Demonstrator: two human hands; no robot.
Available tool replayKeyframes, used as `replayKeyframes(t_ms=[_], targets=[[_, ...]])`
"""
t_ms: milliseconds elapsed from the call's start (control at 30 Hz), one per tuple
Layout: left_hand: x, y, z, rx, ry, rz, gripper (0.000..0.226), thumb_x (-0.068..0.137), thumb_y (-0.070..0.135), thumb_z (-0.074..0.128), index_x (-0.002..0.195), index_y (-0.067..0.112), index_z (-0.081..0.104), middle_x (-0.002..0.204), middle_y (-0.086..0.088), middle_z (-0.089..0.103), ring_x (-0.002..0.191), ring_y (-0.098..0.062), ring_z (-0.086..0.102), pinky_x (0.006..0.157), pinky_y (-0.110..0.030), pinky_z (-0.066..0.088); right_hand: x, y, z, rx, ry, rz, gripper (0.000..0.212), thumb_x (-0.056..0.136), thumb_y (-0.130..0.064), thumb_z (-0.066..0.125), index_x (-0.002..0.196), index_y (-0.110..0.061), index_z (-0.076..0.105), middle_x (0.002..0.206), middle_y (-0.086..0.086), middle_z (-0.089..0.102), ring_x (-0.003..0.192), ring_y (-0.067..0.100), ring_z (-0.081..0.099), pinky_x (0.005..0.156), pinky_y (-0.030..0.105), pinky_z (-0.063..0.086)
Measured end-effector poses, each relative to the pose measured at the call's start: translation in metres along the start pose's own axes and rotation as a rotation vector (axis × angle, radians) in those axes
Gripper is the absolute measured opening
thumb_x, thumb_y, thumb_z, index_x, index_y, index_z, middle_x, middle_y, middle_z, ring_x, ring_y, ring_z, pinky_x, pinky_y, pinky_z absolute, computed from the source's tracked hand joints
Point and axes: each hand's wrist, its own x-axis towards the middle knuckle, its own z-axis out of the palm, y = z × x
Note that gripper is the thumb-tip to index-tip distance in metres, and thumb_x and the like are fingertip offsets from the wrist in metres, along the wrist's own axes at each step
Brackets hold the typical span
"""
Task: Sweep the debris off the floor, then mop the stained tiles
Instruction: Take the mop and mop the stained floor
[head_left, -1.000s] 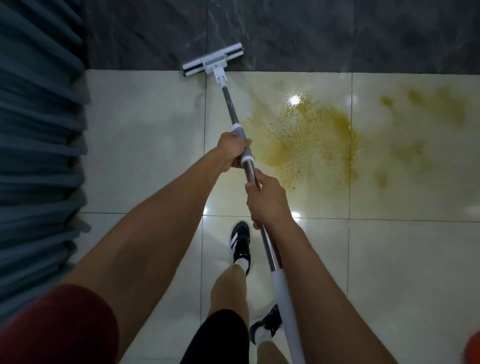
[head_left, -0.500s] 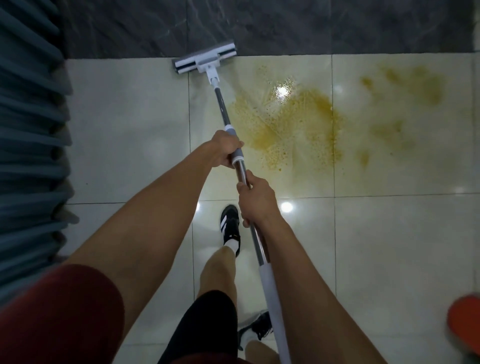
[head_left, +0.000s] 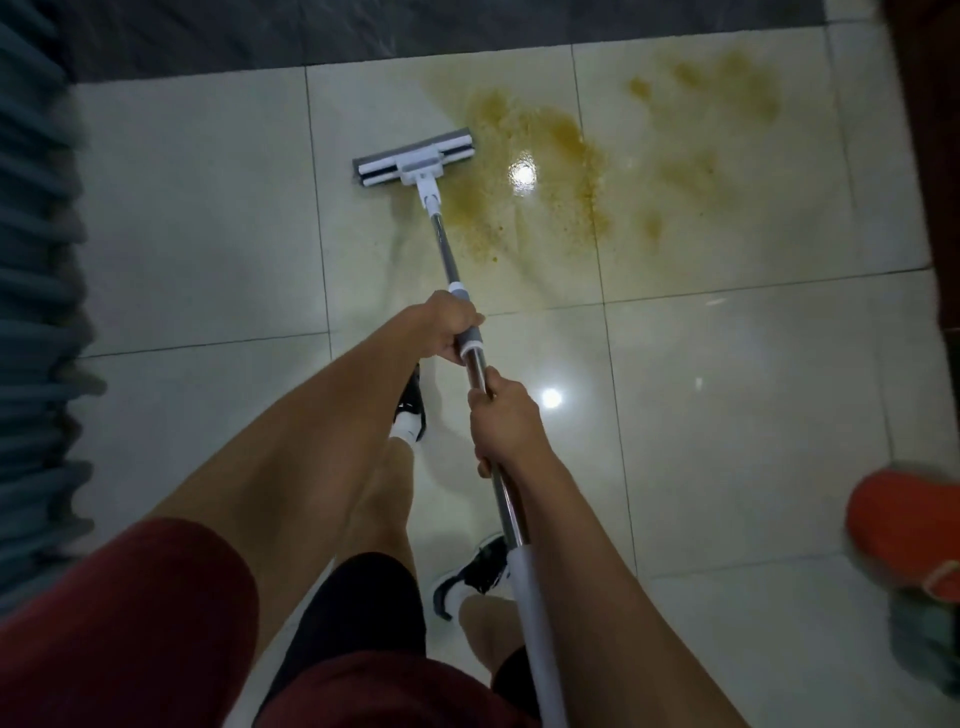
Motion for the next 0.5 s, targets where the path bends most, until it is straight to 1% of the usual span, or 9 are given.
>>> replayKeyframes(t_ms=[67, 167, 200, 267, 333, 367, 400, 433, 500], targets=[[-0.010, -0.018, 0.020, 0.014, -0.012, -0.014, 0.024, 0.101, 0.011, 0.055, 0.119, 0.000, 0.044, 0.119, -0.023, 0.056, 0.108, -0.038, 0.064, 0.089, -0.056, 0.055, -0.019, 0.023, -0.005, 0.001, 0.006, 0.001, 0.032, 0.101, -0.020, 0.041, 0.130, -0.019, 0.055, 0.100, 0.014, 0.063, 0.080, 0.031, 0.061, 0.080, 0.053, 0.060], [-0.019, -0.038, 0.038, -0.004, -0.014, -0.034, 0.023, 0.101, 0.011, 0.057, 0.116, 0.002, 0.043, 0.117, -0.023, 0.058, 0.099, -0.036, 0.064, 0.086, -0.054, 0.056, -0.038, 0.044, -0.007, 0.006, 0.008, 0.001, 0.032, 0.102, -0.020, 0.041, 0.132, -0.020, 0.053, 0.111, 0.018, 0.065, 0.083, 0.031, 0.061, 0.082, 0.054, 0.060], [-0.020, -0.040, 0.041, -0.018, -0.003, -0.031, 0.026, 0.100, 0.011, 0.058, 0.119, 0.002, 0.043, 0.116, -0.023, 0.059, 0.096, -0.036, 0.065, 0.085, -0.054, 0.057, -0.040, 0.045, -0.008, 0.014, 0.012, 0.005, 0.031, 0.103, -0.021, 0.041, 0.131, -0.020, 0.053, 0.109, 0.017, 0.065, 0.081, 0.030, 0.061, 0.078, 0.052, 0.061], [-0.018, -0.038, 0.041, -0.049, 0.035, -0.003, 0.030, 0.098, 0.011, 0.060, 0.123, -0.001, 0.047, 0.114, -0.023, 0.061, 0.094, -0.037, 0.066, 0.084, -0.055, 0.057, -0.035, 0.041, -0.009, 0.036, 0.021, 0.009, 0.029, 0.103, -0.021, 0.041, 0.129, -0.021, 0.054, 0.098, 0.012, 0.063, 0.072, 0.028, 0.060, 0.062, 0.044, 0.061], [-0.011, -0.029, 0.036, -0.063, 0.074, 0.027, 0.025, 0.096, 0.010, 0.062, 0.117, 0.000, 0.052, 0.111, -0.022, 0.063, 0.093, -0.037, 0.068, 0.079, -0.055, 0.059, -0.025, 0.032, -0.011, 0.050, 0.034, 0.008, 0.027, 0.103, -0.021, 0.041, 0.126, -0.022, 0.056, 0.089, 0.008, 0.060, 0.063, 0.025, 0.059, 0.047, 0.033, 0.054], [-0.007, -0.023, 0.032, -0.070, 0.088, 0.033, 0.018, 0.095, 0.009, 0.063, 0.109, 0.002, 0.054, 0.109, -0.021, 0.063, 0.093, -0.038, 0.069, 0.076, -0.054, 0.060, -0.020, 0.026, -0.011, 0.051, 0.041, 0.006, 0.026, 0.103, -0.021, 0.041, 0.125, -0.022, 0.057, 0.087, 0.007, 0.060, 0.061, 0.024, 0.059, 0.046, 0.031, 0.052], [-0.003, -0.018, 0.028, -0.080, 0.097, 0.035, 0.014, 0.095, 0.008, 0.064, 0.102, 0.003, 0.053, 0.106, -0.020, 0.064, 0.093, -0.038, 0.069, 0.074, -0.055, 0.060, -0.015, 0.021, -0.011, 0.053, 0.047, 0.007, 0.026, 0.103, -0.021, 0.042, 0.124, -0.023, 0.057, 0.086, 0.007, 0.059, 0.061, 0.023, 0.059, 0.048, 0.031, 0.052], [0.002, -0.012, 0.024, -0.089, 0.103, 0.036, 0.015, 0.094, 0.008, 0.065, 0.101, 0.003, 0.053, 0.103, -0.020, 0.064, 0.092, -0.039, 0.070, 0.074, -0.056, 0.060, -0.010, 0.015, -0.011, 0.058, 0.051, 0.011, 0.026, 0.103, -0.020, 0.042, 0.123, -0.023, 0.058, 0.085, 0.006, 0.059, 0.062, 0.023, 0.059, 0.050, 0.034, 0.054], [0.009, 0.001, 0.015, -0.084, 0.112, 0.040, 0.025, 0.093, 0.009, 0.067, 0.112, 0.002, 0.052, 0.101, -0.020, 0.064, 0.089, -0.038, 0.070, 0.075, -0.057, 0.060, 0.003, 0.000, -0.008, 0.062, 0.060, 0.010, 0.024, 0.103, -0.019, 0.043, 0.121, -0.022, 0.058, 0.085, 0.006, 0.059, 0.065, 0.024, 0.060, 0.059, 0.041, 0.060]])
